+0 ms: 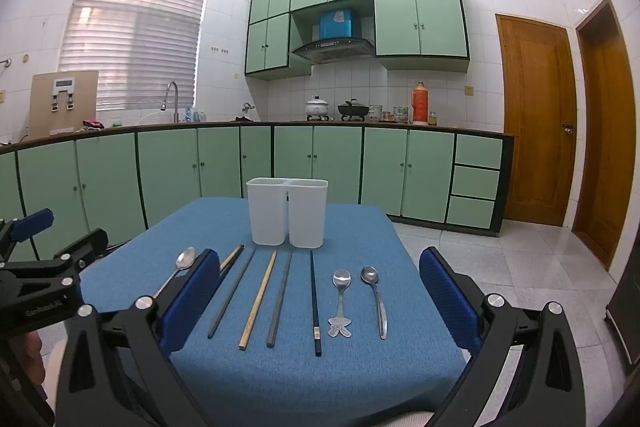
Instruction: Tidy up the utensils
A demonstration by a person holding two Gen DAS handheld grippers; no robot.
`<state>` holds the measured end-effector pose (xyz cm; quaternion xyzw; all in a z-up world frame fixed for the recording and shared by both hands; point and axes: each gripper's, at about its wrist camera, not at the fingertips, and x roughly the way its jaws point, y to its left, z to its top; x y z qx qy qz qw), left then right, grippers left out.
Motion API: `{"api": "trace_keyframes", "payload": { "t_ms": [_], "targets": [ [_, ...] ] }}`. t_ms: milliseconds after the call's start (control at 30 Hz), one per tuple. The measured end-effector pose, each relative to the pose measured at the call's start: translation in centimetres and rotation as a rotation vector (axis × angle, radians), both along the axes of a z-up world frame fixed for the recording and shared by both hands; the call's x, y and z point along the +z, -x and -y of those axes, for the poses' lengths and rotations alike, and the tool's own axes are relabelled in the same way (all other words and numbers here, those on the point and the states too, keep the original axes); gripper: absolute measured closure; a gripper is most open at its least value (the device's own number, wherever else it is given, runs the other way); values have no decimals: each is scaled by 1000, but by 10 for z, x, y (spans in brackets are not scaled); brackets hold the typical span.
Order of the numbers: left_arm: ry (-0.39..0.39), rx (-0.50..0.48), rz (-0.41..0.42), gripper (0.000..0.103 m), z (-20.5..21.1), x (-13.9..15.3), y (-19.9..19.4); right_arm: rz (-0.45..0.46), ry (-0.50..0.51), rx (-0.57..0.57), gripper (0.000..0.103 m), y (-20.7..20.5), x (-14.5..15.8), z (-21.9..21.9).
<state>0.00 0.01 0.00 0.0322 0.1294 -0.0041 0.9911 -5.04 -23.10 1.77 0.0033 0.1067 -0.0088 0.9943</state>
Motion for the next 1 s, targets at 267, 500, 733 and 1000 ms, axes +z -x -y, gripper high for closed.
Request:
{"api": "trace_keyframes", "payload": {
  "t_ms": [267,500,733,1000],
  "targets": [
    [5,5,8,5,-1,1,1,-3,1,0,6,-1,0,0],
    [6,7,6,5,-2,0,0,0,3,0,6,0,0,0],
    [5,7,8,5,-3,-4,-4,-1,1,-1,6,0,0,-1],
    [4,8,10,5,-3,-4,-4,1,2,0,6,0,0,-1]
  ]
}}
